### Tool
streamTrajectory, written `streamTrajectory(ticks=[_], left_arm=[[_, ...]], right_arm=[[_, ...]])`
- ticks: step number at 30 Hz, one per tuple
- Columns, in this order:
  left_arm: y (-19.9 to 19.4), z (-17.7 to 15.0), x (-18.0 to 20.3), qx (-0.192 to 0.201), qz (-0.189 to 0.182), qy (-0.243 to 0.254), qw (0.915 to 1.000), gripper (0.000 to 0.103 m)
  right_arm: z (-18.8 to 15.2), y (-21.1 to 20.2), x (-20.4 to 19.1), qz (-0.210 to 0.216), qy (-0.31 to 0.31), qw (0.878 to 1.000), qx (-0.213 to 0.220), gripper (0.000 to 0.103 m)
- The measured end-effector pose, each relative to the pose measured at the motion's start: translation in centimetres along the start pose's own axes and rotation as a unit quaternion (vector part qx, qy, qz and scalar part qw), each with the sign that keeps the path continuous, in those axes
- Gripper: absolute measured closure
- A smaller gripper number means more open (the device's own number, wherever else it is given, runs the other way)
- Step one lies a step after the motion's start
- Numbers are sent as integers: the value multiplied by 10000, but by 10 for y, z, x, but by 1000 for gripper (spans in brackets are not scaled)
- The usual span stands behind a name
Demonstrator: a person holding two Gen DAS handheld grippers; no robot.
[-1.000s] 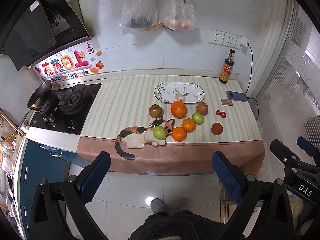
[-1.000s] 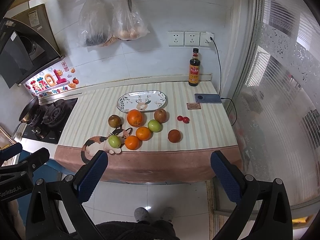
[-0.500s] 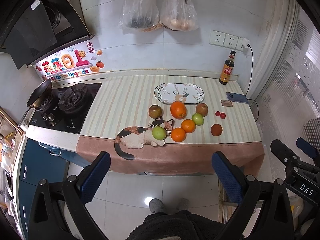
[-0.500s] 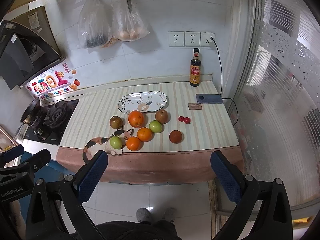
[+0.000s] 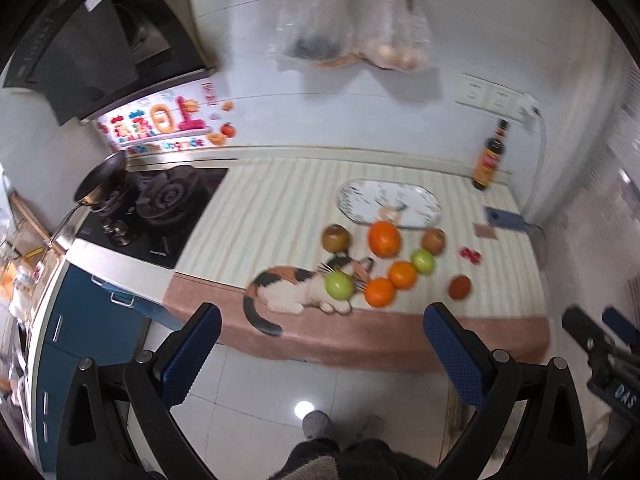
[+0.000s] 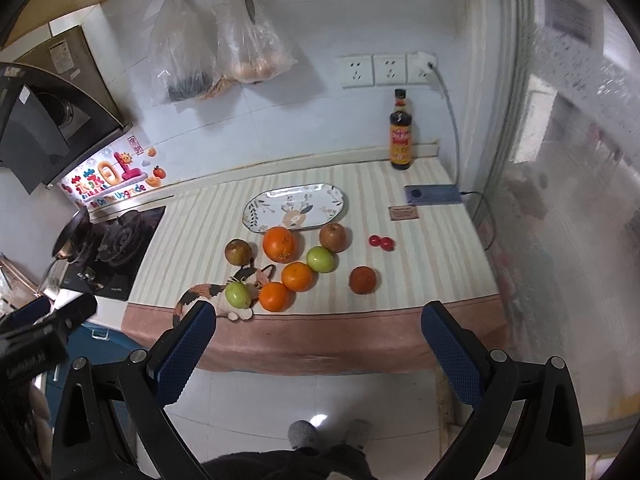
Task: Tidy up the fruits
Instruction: 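Grasp the dark red apple with the left gripper while the right grasps the large orange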
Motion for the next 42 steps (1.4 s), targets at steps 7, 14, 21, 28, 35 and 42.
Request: streamTrajectory(ticks=[7, 14, 21, 28, 35, 42], left_arm=[[75, 4, -20, -423, 477, -140, 9979, 0], [190, 17, -37, -1445, 208, -176, 9891, 0], [320, 49, -24, -2278, -427, 7, 9728, 0], [427, 48, 10, -3293, -1014, 322, 9382, 10], [455, 40, 35, -3559, -1452, 456, 9221, 43], [444, 45, 16, -3318, -1119, 494, 9354, 46]], right_arm=[[-4, 103, 2, 420, 275, 9958, -763, 0], [14, 214, -24, 399, 364, 9914, -1189, 0], [43, 324, -60, 229, 526, 9832, -1731, 0], [54, 401, -75, -8, 674, 9733, -2196, 1], [55, 432, -74, -46, 647, 9672, -2457, 1], [54, 463, -82, 116, 381, 9594, -2792, 1]])
Point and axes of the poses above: each gripper's, at about its wrist camera, not at the fingertips, and y roughly the way its jaws point, x to its right, z to its top, the point moved 7 cm from there along y, roughly the way its jaws point, and after that the axes turned 1 degree about x, right-handed, at the moved point
